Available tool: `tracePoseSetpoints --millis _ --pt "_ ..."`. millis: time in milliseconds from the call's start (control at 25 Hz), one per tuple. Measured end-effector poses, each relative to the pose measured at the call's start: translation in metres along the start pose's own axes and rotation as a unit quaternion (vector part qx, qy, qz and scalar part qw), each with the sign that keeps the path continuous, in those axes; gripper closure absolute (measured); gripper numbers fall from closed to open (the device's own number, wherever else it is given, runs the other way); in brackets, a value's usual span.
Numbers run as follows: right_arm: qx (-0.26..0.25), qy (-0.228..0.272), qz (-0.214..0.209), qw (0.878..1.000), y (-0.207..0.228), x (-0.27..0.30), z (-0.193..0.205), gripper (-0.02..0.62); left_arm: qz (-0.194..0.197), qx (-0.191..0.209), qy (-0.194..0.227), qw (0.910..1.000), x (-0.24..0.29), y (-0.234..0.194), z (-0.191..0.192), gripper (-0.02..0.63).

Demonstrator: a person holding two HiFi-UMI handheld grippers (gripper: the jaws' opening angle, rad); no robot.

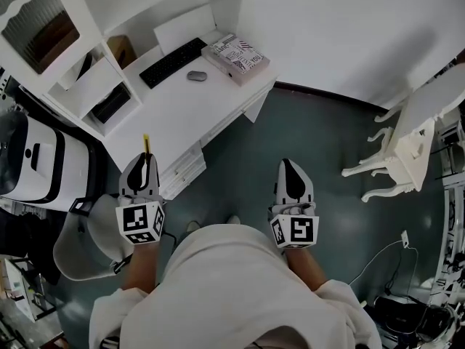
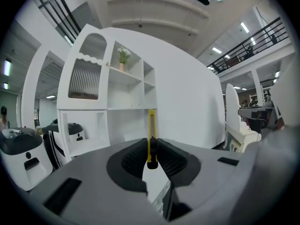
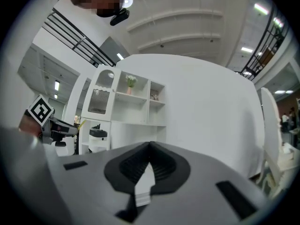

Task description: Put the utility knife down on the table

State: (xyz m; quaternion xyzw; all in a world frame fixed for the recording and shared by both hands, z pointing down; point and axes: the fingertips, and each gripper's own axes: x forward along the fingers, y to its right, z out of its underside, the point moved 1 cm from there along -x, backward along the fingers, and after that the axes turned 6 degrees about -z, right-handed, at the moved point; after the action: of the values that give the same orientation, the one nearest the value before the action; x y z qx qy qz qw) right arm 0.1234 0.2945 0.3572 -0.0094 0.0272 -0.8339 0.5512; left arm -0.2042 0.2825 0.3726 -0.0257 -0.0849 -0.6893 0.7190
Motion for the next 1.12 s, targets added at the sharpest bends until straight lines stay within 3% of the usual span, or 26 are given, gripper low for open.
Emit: tracePoseSetpoints --millis 520,1120 --pt "0.004 -0.01 -0.045 0.999 0.042 0.026 0.014 0.592 -0.019 0.001 -0.016 0.9997 0.029 0.033 -0.005 0.543" --pt "-0.025 -0.025 -0.024 0.999 0.085 0.171 0.018 0.592 0.011 -0.001 -0.05 0.9987 0.194 0.012 0.021 0.543"
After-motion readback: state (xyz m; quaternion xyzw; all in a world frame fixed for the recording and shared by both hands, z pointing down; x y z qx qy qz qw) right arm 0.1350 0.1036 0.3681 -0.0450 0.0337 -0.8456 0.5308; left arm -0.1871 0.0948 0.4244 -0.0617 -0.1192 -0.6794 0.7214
